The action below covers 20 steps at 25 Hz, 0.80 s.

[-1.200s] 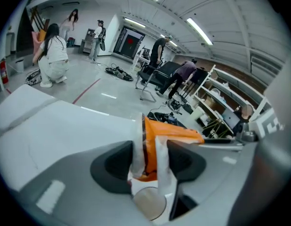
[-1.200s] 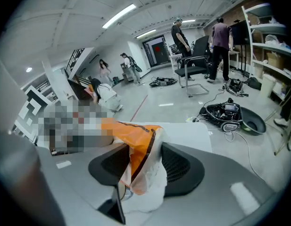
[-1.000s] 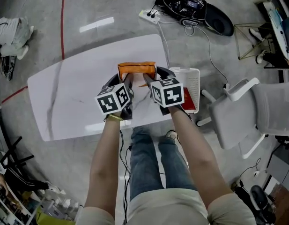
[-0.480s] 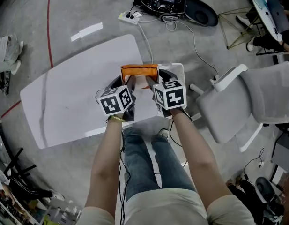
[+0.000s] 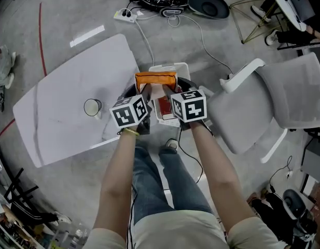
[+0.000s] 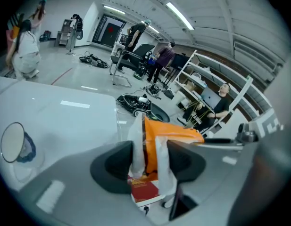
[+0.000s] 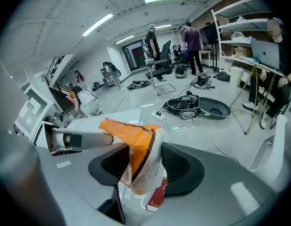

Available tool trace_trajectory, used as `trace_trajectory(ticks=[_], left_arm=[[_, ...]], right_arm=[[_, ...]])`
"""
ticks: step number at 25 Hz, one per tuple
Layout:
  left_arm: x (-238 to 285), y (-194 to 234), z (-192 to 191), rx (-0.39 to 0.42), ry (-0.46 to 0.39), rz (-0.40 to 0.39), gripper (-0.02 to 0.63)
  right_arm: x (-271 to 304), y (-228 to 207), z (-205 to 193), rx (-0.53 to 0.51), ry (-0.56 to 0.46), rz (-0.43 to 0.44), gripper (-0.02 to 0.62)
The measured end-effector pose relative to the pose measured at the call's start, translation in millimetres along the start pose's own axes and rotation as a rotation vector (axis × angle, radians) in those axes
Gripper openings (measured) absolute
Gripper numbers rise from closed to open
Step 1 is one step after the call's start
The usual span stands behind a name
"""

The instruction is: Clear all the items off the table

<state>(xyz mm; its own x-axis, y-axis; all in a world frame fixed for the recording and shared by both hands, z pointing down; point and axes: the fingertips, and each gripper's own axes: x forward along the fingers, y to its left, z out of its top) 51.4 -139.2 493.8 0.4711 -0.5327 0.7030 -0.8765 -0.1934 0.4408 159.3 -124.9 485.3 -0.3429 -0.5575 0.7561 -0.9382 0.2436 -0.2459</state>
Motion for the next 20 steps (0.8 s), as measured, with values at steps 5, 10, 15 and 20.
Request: trace_trajectory(ticks=[5, 10, 15, 20], left_arm=[[18.1, -28.6, -23.2, 0.008, 0.009, -0.006, 0.213], [28.9, -49.1, -46.2, 0.004, 0.01, -0.001, 0.215], [38.8, -64.4, -71.1, 0.01, 0.022, 0.002, 0.213], [52.8, -69.5, -92.1, 0.024, 0.038, 0.005, 0.215]], right_arm=[[-10.8, -32.8, -23.0, 0.011, 0.004, -0.005, 0.21], [-20.4, -55.0, -44.2, 0.009, 0.01, -0.002, 0.21], [-26.3, -73.3, -69.1, 0.019, 0.021, 0.0, 0.21], [-21.1, -87.7, -91.5, 0.03, 0.034, -0.005, 0.21]])
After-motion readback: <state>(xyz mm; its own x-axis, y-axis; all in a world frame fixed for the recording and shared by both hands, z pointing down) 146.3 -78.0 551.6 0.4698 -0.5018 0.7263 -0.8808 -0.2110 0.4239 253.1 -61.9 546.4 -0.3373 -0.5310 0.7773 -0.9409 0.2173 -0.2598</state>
